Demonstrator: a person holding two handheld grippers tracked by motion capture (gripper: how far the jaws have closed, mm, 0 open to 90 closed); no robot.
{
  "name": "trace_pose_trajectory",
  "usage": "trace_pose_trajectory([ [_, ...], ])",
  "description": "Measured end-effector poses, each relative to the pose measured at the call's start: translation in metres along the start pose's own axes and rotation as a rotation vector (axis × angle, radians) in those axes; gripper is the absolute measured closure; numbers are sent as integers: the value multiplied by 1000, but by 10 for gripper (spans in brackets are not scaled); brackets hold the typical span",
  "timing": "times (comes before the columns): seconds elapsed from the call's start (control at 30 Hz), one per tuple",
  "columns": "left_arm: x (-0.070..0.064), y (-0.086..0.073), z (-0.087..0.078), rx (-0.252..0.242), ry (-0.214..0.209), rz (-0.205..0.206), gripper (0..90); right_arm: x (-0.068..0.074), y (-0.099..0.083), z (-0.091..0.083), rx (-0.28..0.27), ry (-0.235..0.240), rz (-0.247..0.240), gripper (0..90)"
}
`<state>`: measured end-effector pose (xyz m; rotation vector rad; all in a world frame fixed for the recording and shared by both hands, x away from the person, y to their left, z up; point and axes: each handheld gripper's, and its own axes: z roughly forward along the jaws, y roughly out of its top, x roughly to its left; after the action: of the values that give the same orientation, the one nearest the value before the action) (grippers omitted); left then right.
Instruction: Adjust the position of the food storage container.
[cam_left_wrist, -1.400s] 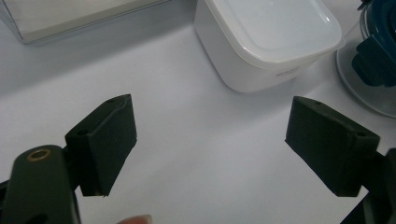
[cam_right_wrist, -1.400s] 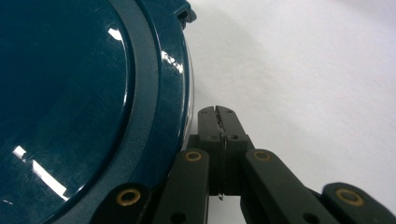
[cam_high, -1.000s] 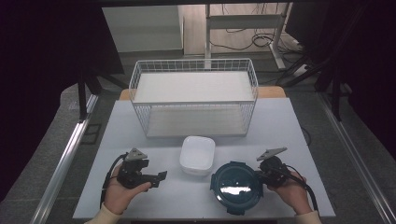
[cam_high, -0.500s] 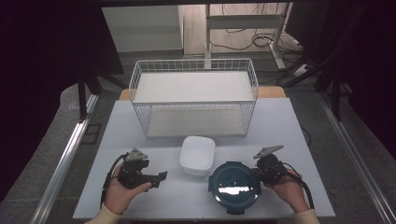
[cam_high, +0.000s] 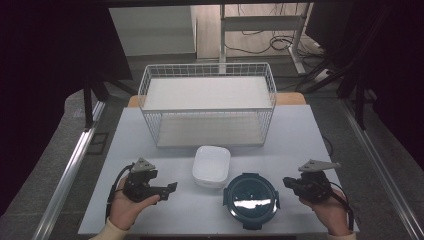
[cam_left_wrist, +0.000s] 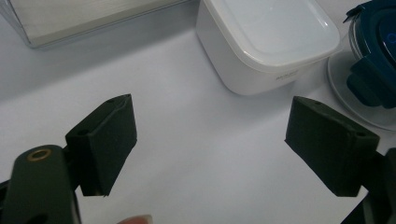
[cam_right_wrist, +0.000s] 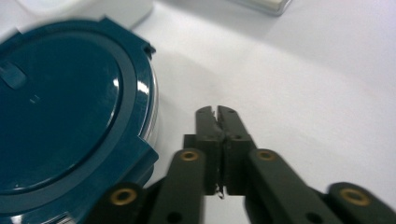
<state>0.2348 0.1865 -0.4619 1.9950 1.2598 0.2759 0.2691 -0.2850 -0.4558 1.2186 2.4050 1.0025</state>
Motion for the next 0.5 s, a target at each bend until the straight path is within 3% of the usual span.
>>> trace_pose_trajectory([
  [0.1, 0, 0, -2, -10, 2, -3, 164, -2, -3, -5, -33, 46, 44, 476],
  [0.17, 1, 0, -3, -14, 2, -5, 164, -2, -4, -9, -72, 43, 74, 360],
  [0.2, 1, 1, -3, -17, 3, -6, 164, -2, -4, -9, -72, 43, 74, 360],
  [0.27, 1, 1, -5, -22, 18, -5, 164, -4, -5, -11, -102, 46, 111, 268],
  [0.37, 1, 0, -6, -24, 42, 9, 167, -5, -5, -11, -113, 49, 123, 238],
  [0.5, -1, 0, -9, -42, 29, -1, 169, -7, -6, -11, -120, 59, 123, 190],
])
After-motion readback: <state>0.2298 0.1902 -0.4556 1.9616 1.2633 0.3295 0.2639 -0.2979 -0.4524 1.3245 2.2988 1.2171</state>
